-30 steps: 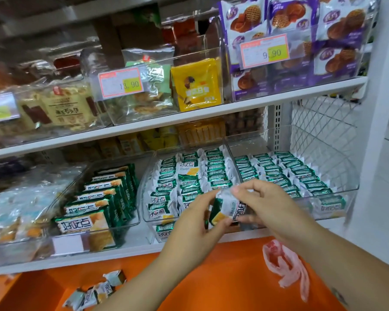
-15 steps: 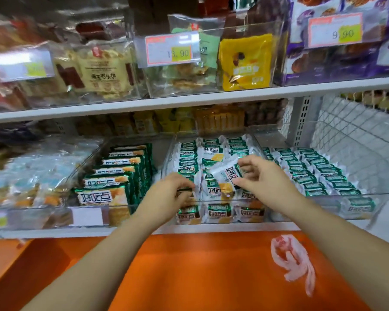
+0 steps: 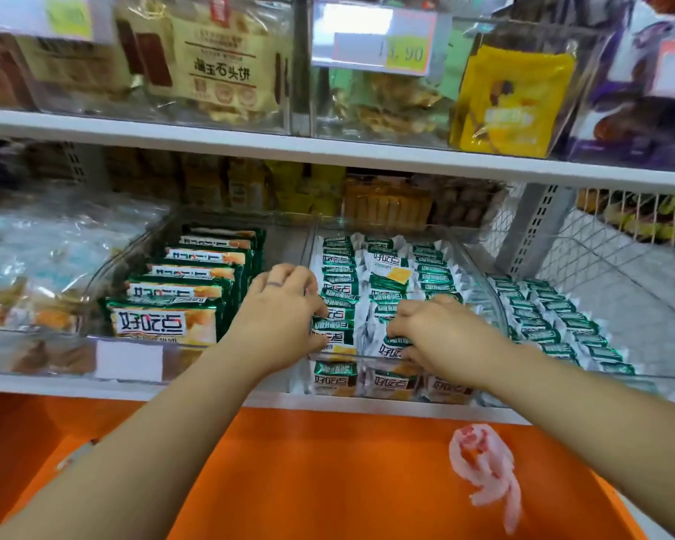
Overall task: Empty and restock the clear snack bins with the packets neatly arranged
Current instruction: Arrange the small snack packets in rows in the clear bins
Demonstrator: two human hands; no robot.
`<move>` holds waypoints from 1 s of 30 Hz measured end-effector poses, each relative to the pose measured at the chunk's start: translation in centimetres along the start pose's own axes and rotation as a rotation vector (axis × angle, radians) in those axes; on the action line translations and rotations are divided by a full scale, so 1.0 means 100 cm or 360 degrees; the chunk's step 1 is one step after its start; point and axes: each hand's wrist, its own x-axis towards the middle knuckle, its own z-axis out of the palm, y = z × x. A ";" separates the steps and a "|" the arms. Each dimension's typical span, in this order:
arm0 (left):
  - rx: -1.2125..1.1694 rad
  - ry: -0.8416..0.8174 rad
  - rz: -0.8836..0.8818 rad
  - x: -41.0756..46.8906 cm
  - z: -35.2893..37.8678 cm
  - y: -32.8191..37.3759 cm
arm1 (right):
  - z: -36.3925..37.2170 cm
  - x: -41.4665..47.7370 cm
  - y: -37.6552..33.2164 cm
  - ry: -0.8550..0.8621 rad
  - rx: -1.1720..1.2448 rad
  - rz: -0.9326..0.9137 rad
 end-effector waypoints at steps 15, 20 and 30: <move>-0.0098 0.0019 0.0066 0.011 0.008 -0.009 | -0.005 0.078 0.048 -0.0058 0.0754 0.0499; -0.0112 0.0056 0.0077 0.015 0.009 -0.011 | -0.006 0.091 0.050 -0.0077 0.0743 0.0590; -0.0101 -0.0084 0.0130 0.018 0.008 -0.012 | -0.026 0.042 0.030 0.0507 0.1355 0.0590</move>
